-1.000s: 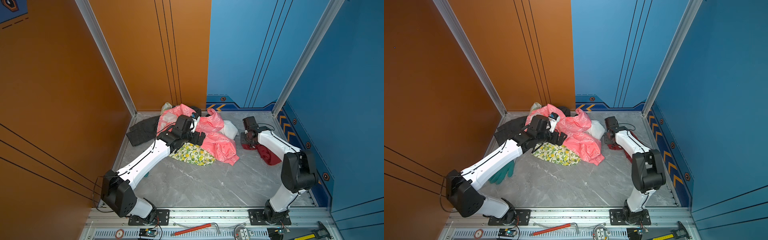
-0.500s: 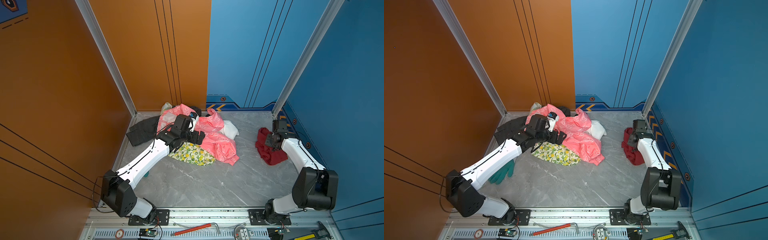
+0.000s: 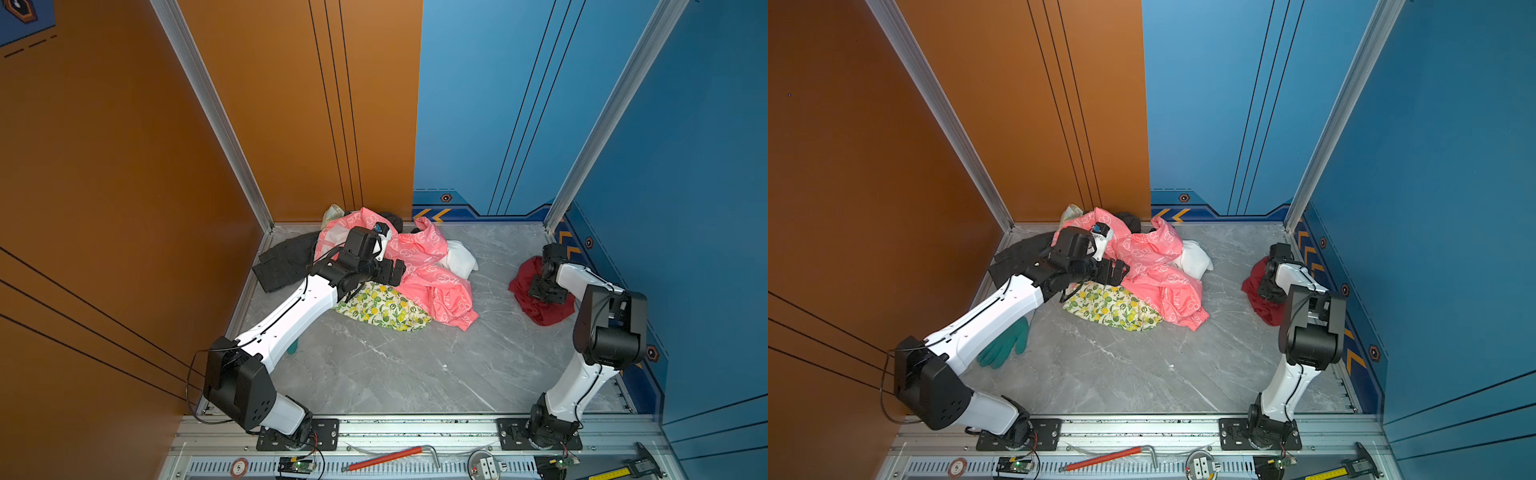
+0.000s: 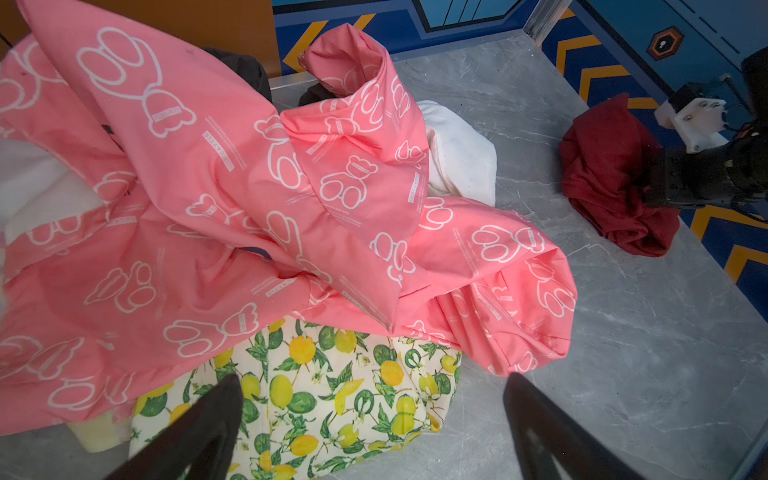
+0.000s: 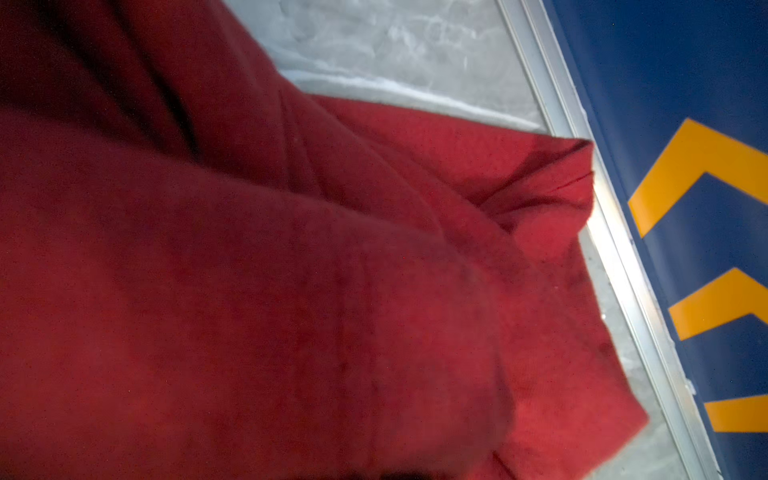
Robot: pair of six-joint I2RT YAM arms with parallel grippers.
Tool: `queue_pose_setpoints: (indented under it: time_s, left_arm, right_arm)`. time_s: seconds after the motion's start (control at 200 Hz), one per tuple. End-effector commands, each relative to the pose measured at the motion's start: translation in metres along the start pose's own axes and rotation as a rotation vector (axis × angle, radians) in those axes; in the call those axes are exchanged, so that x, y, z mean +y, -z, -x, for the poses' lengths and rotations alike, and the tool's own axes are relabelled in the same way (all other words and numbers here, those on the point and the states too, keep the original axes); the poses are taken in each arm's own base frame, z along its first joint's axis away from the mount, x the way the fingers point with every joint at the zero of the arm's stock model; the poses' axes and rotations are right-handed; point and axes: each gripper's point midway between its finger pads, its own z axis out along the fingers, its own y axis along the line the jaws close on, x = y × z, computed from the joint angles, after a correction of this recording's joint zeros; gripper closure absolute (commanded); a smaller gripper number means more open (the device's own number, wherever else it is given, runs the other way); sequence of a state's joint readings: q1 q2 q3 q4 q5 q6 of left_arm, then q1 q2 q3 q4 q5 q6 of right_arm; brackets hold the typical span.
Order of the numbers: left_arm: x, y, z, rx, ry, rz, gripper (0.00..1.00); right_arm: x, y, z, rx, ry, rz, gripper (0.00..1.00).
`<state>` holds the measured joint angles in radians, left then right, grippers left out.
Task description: Pick out a specific cloth from the pile
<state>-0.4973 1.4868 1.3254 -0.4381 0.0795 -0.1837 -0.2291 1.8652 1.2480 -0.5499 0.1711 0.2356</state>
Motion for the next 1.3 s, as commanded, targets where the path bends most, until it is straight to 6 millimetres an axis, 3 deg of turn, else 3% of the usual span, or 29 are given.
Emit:
queue_pose_setpoints:
  time_s: [0.0, 0.145, 0.35, 0.445, 0.651, 0.721, 0.861, 0.881, 1.041, 1.231, 1.291]
  left_arm:
    - [0.008, 0.002, 0.009, -0.023, 0.031, -0.005, 0.02]
    - [0.021, 0.005, 0.013, -0.039, 0.057, 0.012, 0.02]
    - [0.037, 0.009, 0.017, -0.056, 0.075, 0.047, 0.02]
    - [0.041, 0.011, 0.017, -0.063, 0.070, 0.064, 0.02]
    - [0.045, 0.013, 0.016, -0.066, 0.048, 0.094, 0.02]
    - [0.047, 0.011, 0.014, -0.062, 0.040, 0.105, 0.02]
    - [0.053, 0.014, 0.017, -0.074, 0.032, 0.141, 0.02]
    - [0.054, 0.015, 0.018, -0.076, 0.033, 0.144, 0.02]
    - [0.063, 0.026, 0.019, -0.088, 0.042, 0.176, 0.02]
    - [0.079, 0.043, 0.014, -0.112, 0.063, 0.231, 0.02]
    - [0.085, 0.048, 0.009, -0.114, 0.074, 0.255, 0.02]
  right_arm:
    - [0.008, -0.025, -0.022, 0.123, 0.020, 0.038, 0.91]
    - [0.023, -0.029, -0.012, 0.131, 0.012, 0.080, 0.88]
    - [0.046, -0.028, 0.021, 0.080, -0.011, 0.144, 0.79]
    - [0.057, -0.040, 0.029, 0.099, -0.014, 0.154, 0.77]
    - [0.082, -0.037, 0.057, 0.061, -0.024, 0.218, 0.70]
    - [0.081, -0.024, 0.065, 0.027, -0.027, 0.220, 0.66]
    - [0.074, 0.007, 0.079, -0.058, -0.033, 0.216, 0.48]
    - [0.072, 0.022, 0.085, -0.096, -0.038, 0.224, 0.44]
    - [0.064, 0.064, 0.098, -0.208, -0.053, 0.256, 0.28]
    - [0.057, 0.108, 0.105, -0.348, -0.077, 0.315, 0.12]
    - [0.058, 0.124, 0.106, -0.399, -0.073, 0.348, 0.11]
